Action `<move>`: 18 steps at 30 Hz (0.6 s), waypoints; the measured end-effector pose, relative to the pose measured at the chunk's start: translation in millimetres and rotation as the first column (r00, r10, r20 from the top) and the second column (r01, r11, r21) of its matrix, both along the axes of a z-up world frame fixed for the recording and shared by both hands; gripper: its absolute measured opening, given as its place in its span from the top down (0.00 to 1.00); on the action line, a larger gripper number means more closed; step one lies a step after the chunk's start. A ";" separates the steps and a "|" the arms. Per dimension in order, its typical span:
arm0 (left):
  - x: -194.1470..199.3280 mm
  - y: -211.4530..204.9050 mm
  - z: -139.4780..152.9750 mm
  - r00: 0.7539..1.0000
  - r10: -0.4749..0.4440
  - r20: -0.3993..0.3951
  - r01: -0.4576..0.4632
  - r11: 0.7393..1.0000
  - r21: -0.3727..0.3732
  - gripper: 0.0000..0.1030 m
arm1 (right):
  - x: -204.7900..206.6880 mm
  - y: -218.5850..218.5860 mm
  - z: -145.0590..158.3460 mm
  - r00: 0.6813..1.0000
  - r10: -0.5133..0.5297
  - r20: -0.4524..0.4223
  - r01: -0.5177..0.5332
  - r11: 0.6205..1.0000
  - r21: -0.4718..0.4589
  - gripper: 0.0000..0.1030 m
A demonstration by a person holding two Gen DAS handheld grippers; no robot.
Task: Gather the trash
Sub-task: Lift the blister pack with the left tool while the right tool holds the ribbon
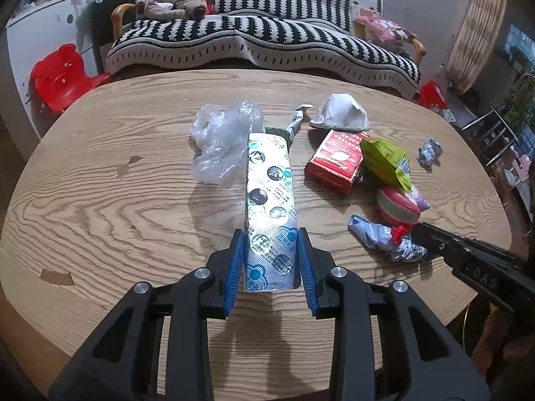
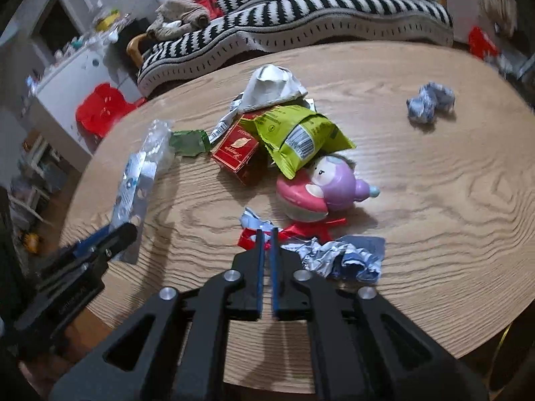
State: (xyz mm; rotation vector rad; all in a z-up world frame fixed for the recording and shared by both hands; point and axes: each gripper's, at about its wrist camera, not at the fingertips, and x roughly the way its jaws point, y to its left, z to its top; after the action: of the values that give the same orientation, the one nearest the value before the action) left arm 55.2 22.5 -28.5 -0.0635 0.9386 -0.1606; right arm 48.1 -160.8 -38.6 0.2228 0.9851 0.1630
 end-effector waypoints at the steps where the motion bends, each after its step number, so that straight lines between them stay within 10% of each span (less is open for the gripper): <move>1: 0.1 -0.4 -0.3 1.000 -0.003 -0.003 0.003 1.000 0.000 0.70 | -1.7 1.1 0.8 1.000 0.006 0.012 -0.006 1.000 -0.021 0.49; 2: 0.0 -1.0 -0.5 1.000 -0.008 -0.006 0.008 1.000 -0.001 0.70 | -5.6 3.6 4.2 0.999 0.016 0.049 -0.013 0.998 -0.057 0.11; 4: -0.2 -0.9 0.2 1.000 -0.013 -0.005 0.013 1.000 -0.002 0.70 | -13.4 8.5 12.1 0.992 0.040 0.121 -0.025 0.992 -0.126 0.08; 18: 2.1 4.8 -1.3 1.000 -0.009 -0.012 0.009 1.000 -0.003 0.69 | -0.9 41.4 -25.2 0.977 0.186 0.104 -0.126 0.897 -0.423 0.58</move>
State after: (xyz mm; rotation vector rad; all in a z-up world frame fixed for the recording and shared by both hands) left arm 57.2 27.3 -29.8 -0.0630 0.9504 -0.1704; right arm 47.2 -119.4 -63.8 -0.2580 0.8724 0.1105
